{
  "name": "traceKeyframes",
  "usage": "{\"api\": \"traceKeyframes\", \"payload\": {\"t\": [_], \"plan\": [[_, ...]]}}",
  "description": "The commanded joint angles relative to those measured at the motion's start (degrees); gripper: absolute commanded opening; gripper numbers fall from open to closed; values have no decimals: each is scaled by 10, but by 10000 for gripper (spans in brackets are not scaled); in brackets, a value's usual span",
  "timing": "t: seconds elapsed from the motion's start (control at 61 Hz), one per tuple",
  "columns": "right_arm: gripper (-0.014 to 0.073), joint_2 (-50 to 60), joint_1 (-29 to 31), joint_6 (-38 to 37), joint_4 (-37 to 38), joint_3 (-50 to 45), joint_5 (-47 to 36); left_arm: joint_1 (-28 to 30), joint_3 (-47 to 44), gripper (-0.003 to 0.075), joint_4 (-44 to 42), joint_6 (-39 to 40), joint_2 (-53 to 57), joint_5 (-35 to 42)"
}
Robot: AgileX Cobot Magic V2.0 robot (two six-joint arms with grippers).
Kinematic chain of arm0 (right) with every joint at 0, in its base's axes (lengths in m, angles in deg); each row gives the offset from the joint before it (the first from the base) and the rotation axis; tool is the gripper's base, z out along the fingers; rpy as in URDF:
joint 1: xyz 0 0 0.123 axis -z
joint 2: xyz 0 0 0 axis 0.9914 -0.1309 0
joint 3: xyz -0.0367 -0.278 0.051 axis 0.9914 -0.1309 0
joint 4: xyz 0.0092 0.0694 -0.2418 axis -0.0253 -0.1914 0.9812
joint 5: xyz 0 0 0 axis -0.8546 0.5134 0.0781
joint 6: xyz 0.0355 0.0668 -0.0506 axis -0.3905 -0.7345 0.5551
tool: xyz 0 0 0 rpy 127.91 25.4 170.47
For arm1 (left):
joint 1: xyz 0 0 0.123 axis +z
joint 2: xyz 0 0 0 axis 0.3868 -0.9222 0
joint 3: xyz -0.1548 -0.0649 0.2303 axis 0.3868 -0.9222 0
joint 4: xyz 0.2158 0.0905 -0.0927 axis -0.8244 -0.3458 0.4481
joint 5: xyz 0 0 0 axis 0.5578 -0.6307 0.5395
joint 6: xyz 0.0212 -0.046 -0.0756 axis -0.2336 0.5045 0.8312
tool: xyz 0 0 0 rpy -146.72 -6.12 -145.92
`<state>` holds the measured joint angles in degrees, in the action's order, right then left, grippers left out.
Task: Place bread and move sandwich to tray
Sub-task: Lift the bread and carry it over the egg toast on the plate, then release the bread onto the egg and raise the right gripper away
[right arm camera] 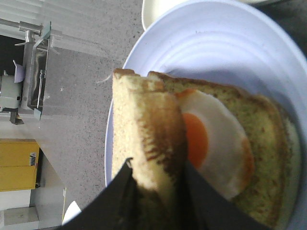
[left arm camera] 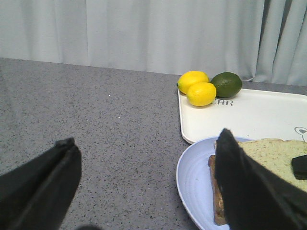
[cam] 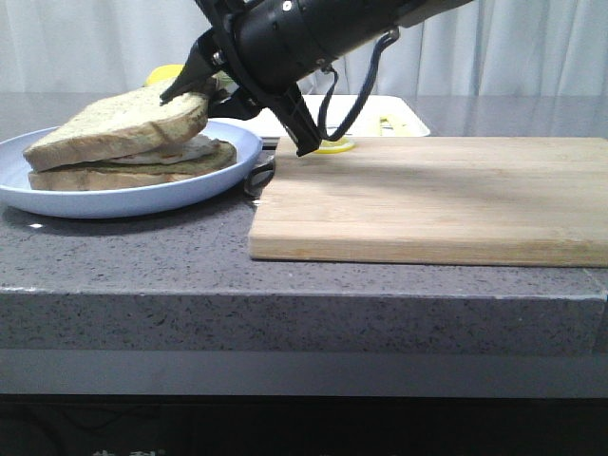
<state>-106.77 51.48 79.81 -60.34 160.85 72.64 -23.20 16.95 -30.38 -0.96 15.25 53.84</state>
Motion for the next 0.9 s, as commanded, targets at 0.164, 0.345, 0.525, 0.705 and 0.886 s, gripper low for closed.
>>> {"api": "traceKeyframes", "payload": {"t": [0.164, 0.345, 0.525, 0.705, 0.886], "plan": [[323, 33, 30, 2, 8, 17, 55, -4, 20, 568, 3, 4, -3, 46], [323, 35, 78, 2, 9, 17, 116, -4, 20, 568, 3, 4, -3, 46], [314, 54, 135, 2, 58, 17, 177, -4, 20, 568, 3, 4, -3, 46], [222, 120, 164, -10, 216, 17, 177, -4, 20, 568, 3, 4, -3, 46], [80, 194, 194, -66, 415, 17, 173, -4, 20, 568, 3, 4, -3, 46]]}}
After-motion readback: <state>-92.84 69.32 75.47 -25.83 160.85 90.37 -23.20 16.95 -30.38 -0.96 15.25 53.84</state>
